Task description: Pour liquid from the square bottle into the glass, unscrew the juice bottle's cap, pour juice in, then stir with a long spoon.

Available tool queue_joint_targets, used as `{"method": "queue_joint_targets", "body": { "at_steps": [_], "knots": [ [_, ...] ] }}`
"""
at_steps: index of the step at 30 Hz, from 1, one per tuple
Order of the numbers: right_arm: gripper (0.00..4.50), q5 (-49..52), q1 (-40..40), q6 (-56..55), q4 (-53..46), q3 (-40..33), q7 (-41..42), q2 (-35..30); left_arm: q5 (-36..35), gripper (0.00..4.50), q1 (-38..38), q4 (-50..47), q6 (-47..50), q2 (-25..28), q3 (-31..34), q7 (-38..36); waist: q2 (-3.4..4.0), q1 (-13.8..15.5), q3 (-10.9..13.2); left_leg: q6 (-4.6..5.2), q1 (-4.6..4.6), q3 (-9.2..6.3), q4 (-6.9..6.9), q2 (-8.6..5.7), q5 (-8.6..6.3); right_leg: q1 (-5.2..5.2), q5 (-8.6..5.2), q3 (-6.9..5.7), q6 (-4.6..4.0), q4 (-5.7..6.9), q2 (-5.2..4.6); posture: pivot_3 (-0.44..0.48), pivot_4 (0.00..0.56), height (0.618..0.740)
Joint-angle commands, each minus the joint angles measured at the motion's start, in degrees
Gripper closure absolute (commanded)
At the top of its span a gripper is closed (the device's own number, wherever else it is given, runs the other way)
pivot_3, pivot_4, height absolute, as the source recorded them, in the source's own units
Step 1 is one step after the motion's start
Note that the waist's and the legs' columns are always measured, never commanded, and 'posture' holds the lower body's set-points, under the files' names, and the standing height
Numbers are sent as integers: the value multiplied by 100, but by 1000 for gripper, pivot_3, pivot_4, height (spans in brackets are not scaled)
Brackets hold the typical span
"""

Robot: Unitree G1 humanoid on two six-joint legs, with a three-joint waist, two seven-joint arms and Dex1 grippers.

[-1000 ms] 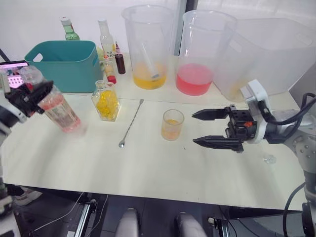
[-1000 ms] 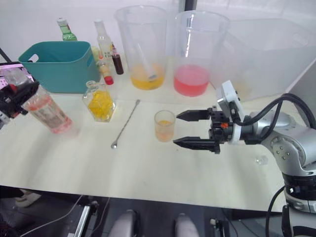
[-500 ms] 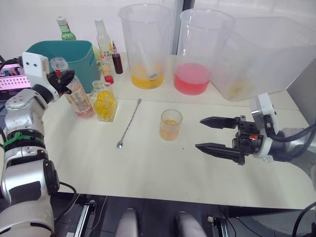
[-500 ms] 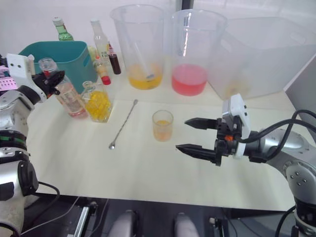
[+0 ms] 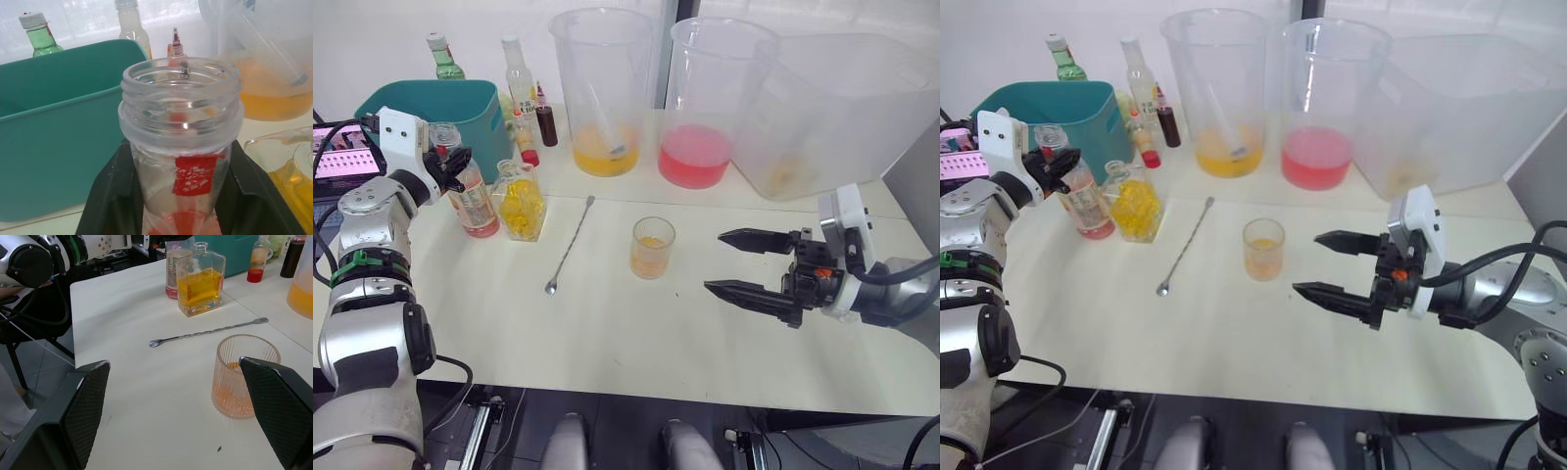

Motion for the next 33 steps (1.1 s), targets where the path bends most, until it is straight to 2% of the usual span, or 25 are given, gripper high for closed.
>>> {"method": "queue_joint_targets", "body": {
  "at_steps": [1,5,15,18,22,26,29,33],
  "knots": [
    [0,16,-104,-88,-31,-4,36,-93,-123,1383,-128,-259,-20,138,173,-7,0,1,0,0,0,0,0,0,0,0,0,0,0,0,0,0,150,719],
    [0,-42,-186,-112,31,83,66,-88,-120,42,-147,-385,-71,192,236,6,0,7,0,0,0,0,0,0,0,0,0,0,0,0,0,0,150,719],
    [0,-137,-308,-142,170,185,209,-83,-890,42,-490,-1137,-262,60,825,-366,0,13,0,-1,-1,-1,0,0,1,0,0,-2,0,-1,-1,0,150,719],
    [0,-195,-391,-151,247,232,274,-76,-1301,42,-430,-1760,-250,77,957,-939,0,3,0,-2,-1,-1,0,0,1,0,0,-2,0,0,-1,0,150,719],
    [0,-265,-471,-160,348,251,338,-79,-1786,42,-260,-2441,247,155,1112,-1290,1,-7,0,-3,3,-1,0,0,2,1,0,-2,0,3,-1,0,150,719],
    [0,-811,-768,-311,823,393,-40,34,-3084,42,863,-4674,2626,497,779,-2307,2,-79,0,-4,10,0,0,3,3,3,0,-1,0,14,-1,0,150,719],
    [0,-1206,-682,-499,847,476,-62,15,-3517,42,1582,-5756,3430,663,685,-2389,2,-70,0,-8,13,-4,-1,4,5,4,-1,-6,0,21,-1,0,150,719],
    [0,-1199,-501,-248,620,495,-311,72,-3616,42,2461,-6556,3819,752,618,-2445,2,-76,0,-7,13,-3,-1,4,5,4,-1,-4,0,16,-1,0,150,719]
  ]
}}
